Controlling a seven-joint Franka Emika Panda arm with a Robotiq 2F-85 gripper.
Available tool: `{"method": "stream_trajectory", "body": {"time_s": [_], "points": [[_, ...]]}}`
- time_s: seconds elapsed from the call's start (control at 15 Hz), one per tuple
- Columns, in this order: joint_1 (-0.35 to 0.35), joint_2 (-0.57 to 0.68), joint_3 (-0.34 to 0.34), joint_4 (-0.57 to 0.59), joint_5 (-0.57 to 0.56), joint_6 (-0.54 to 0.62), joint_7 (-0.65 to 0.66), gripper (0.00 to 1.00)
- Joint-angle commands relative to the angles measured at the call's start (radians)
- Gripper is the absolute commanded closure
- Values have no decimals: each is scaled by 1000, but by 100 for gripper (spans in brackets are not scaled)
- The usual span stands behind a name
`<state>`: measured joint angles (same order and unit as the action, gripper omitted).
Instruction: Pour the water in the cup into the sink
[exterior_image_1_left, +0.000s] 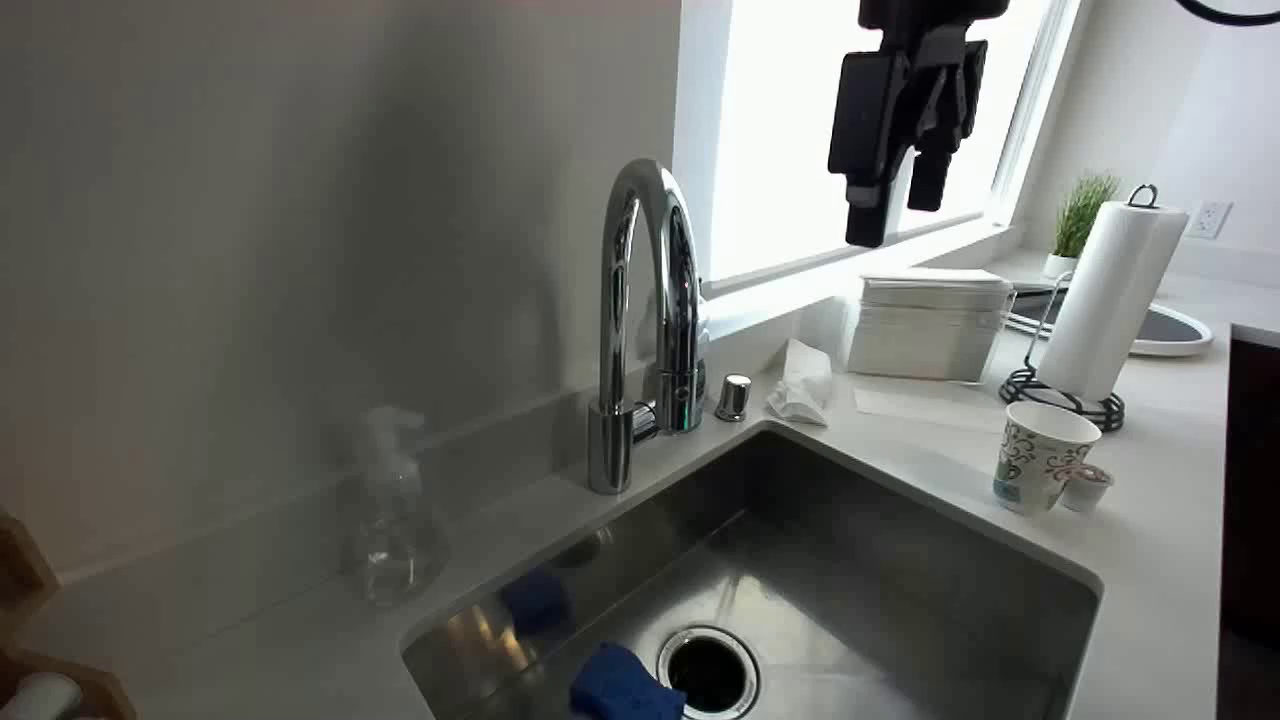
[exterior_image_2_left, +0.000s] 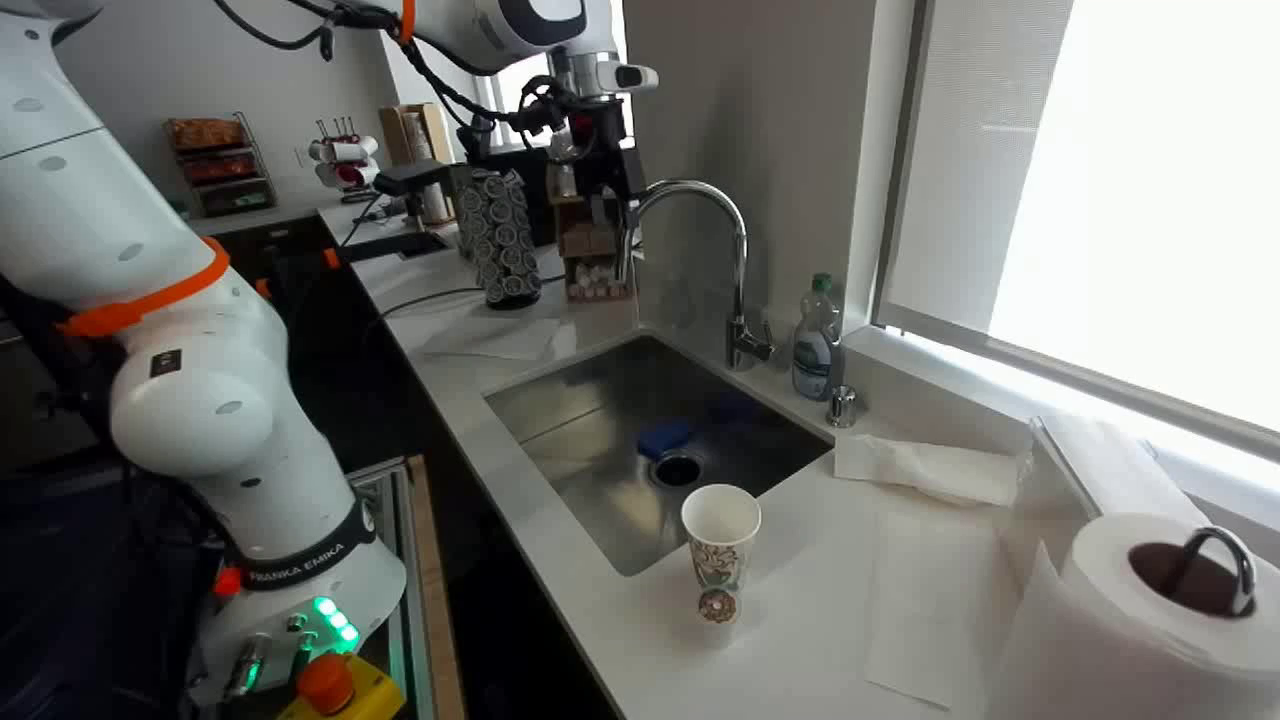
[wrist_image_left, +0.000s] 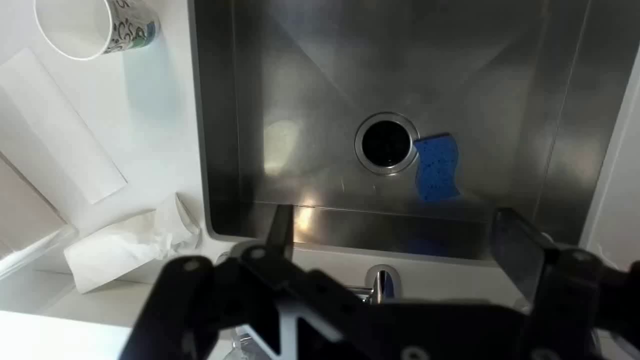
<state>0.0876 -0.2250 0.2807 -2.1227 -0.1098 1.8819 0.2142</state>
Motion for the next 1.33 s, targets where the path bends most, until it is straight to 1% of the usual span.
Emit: {"method": "stream_trajectory", "body": {"time_s": [0.0,0.13,0.4,0.67,0.73,0.8,0.93,1.07,1.2,1.27], "points": [[27,3,-24,3,-6,-4,5,0],[27,3,-24,3,-6,-4,5,0],[9,-63,-77,-91,14,101,2,0],[-19,-137,-162,-246,41,273,-18,0],[-28,-152,-194,-292,55,332,-50,0],[-35,-158,-211,-326,56,381,-60,0],[-61,-174,-260,-396,45,473,-122,0],[-103,-161,-296,-428,20,499,-137,0],[-143,-147,-329,-444,11,496,-154,0],[-165,-136,-345,-446,7,475,-160,0]]}}
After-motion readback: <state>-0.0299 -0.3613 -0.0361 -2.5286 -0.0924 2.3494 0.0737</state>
